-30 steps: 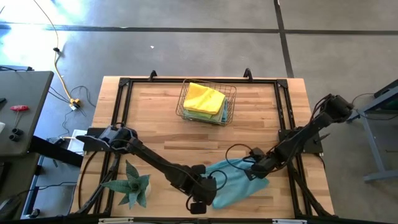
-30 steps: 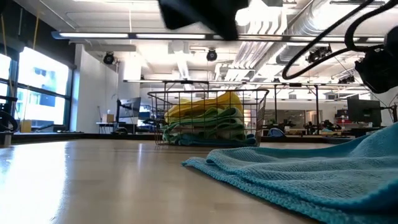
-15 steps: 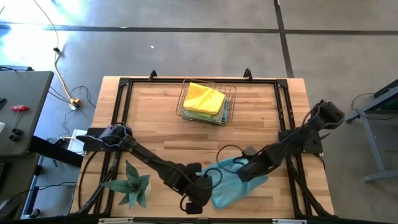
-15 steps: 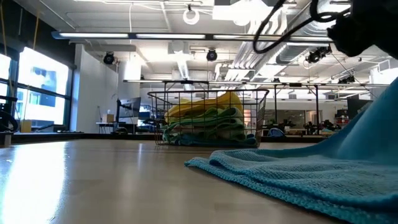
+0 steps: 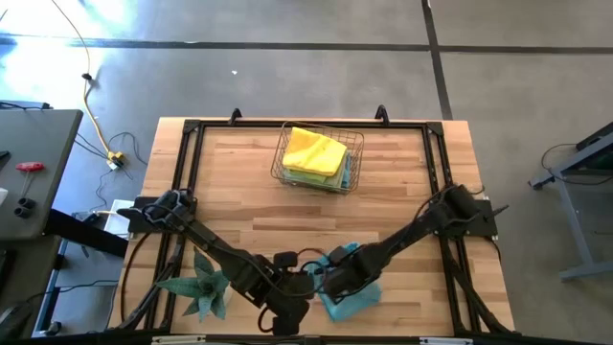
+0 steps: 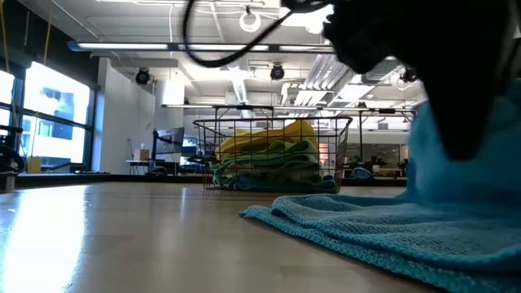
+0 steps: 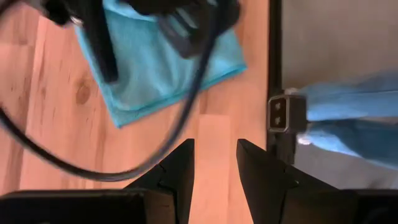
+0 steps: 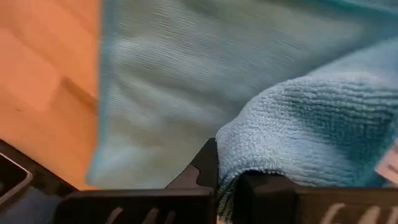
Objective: Fold microfiber towels
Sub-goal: Fold the blue towel
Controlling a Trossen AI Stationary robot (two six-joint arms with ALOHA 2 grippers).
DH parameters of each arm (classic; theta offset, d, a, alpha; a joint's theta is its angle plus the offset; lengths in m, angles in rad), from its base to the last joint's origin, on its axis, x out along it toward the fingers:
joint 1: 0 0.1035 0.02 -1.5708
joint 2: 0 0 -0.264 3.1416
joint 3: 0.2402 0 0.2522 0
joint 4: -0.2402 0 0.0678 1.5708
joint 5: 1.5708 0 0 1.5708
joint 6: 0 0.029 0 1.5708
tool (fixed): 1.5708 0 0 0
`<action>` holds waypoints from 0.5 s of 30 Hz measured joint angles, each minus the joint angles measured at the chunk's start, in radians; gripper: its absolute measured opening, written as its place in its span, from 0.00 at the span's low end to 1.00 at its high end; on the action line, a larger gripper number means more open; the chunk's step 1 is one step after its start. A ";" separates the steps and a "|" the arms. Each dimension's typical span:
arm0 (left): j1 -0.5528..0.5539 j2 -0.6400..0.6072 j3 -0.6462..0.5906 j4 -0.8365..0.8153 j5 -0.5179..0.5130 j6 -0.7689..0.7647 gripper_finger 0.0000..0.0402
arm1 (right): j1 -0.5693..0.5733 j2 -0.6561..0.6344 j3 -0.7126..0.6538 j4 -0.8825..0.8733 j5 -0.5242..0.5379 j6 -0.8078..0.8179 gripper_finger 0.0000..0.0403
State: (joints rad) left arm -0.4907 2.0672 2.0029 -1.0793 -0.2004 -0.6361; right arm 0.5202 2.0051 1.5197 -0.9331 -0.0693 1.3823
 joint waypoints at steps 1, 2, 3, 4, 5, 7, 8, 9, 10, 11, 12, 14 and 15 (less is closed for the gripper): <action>-0.008 -0.006 -0.001 -0.018 -0.006 -0.008 0.27 | -0.004 0.026 0.033 -0.005 0.000 -0.016 0.00; -0.014 -0.011 -0.001 -0.031 -0.012 -0.016 0.27 | -0.006 0.051 0.066 -0.003 0.000 -0.034 0.00; -0.016 -0.015 -0.001 -0.028 -0.017 -0.025 0.27 | -0.007 0.072 0.097 -0.003 0.001 -0.049 0.00; -0.018 -0.017 0.001 -0.027 -0.022 -0.030 0.27 | -0.008 0.090 0.126 -0.008 0.007 -0.059 0.00; -0.024 -0.019 0.001 -0.033 -0.024 -0.035 0.27 | -0.010 0.107 0.152 -0.012 0.015 -0.071 0.00; -0.036 -0.023 -0.002 -0.071 -0.025 -0.047 0.27 | -0.010 0.134 0.190 -0.017 0.025 -0.081 0.00; -0.042 -0.026 -0.001 -0.074 -0.031 -0.058 0.27 | -0.010 0.145 0.203 -0.024 0.029 -0.082 0.00; -0.049 -0.028 0.000 -0.084 -0.045 -0.071 0.27 | -0.010 0.154 0.214 -0.026 0.032 -0.083 0.01; -0.053 -0.028 0.000 -0.098 -0.054 -0.083 0.27 | -0.010 0.161 0.221 -0.021 0.035 -0.086 0.01; -0.057 -0.028 0.000 -0.103 -0.055 -0.090 0.27 | -0.009 0.165 0.222 -0.014 0.037 -0.090 0.01; -0.062 -0.027 0.000 -0.105 -0.054 -0.095 0.27 | -0.009 0.168 0.222 -0.006 0.037 -0.093 0.02; -0.070 -0.027 0.000 -0.110 -0.048 -0.095 0.27 | -0.008 0.169 0.218 0.027 0.039 -0.107 0.04; -0.075 -0.027 0.000 -0.111 -0.044 -0.095 0.27 | -0.007 0.169 0.218 0.037 0.040 -0.111 0.06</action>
State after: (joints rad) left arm -0.5655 2.0399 2.0026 -1.1900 -0.2447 -0.7311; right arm 0.5136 2.1742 1.7377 -0.8963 -0.0296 1.2715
